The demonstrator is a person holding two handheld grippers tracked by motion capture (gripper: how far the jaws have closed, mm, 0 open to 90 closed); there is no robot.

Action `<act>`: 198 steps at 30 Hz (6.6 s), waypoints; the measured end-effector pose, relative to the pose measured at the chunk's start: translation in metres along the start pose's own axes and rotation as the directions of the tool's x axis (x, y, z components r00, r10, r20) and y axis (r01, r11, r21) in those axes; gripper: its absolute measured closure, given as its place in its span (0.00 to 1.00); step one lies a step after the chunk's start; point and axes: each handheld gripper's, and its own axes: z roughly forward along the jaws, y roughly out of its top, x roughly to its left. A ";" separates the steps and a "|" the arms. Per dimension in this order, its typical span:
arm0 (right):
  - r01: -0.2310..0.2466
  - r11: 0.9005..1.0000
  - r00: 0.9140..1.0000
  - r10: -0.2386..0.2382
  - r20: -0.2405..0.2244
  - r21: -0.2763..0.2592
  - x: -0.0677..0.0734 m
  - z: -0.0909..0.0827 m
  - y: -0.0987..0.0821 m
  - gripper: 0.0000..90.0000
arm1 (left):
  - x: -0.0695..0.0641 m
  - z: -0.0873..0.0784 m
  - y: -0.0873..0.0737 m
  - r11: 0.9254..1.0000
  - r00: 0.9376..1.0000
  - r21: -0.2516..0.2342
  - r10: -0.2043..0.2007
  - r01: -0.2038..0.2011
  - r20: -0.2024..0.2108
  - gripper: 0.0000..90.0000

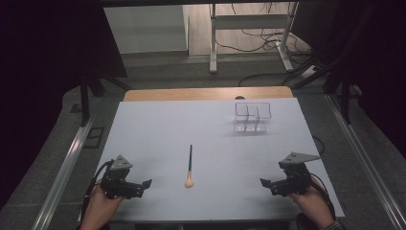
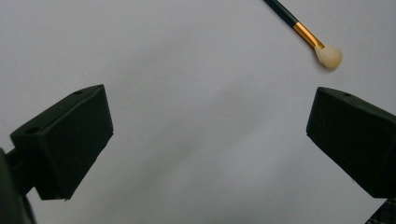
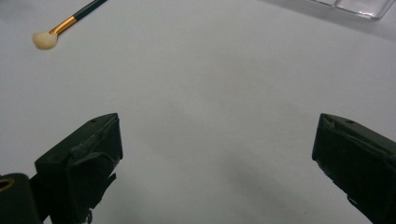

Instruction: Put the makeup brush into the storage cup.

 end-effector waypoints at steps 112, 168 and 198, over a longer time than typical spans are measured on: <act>0.070 0.995 0.997 -0.072 0.033 0.065 0.004 0.007 -0.001 0.02 | -0.044 0.084 0.101 0.950 0.980 0.243 0.179 -0.196 0.090 0.04; 0.113 0.988 0.993 -0.115 0.017 0.107 0.009 0.012 -0.002 0.03 | -0.071 0.132 0.108 0.910 0.975 0.351 0.201 -0.220 0.091 0.12; 0.146 0.981 0.989 -0.147 0.000 0.131 0.012 0.015 -0.003 0.03 | -0.063 0.124 0.104 0.904 0.971 0.361 0.190 -0.230 0.144 0.93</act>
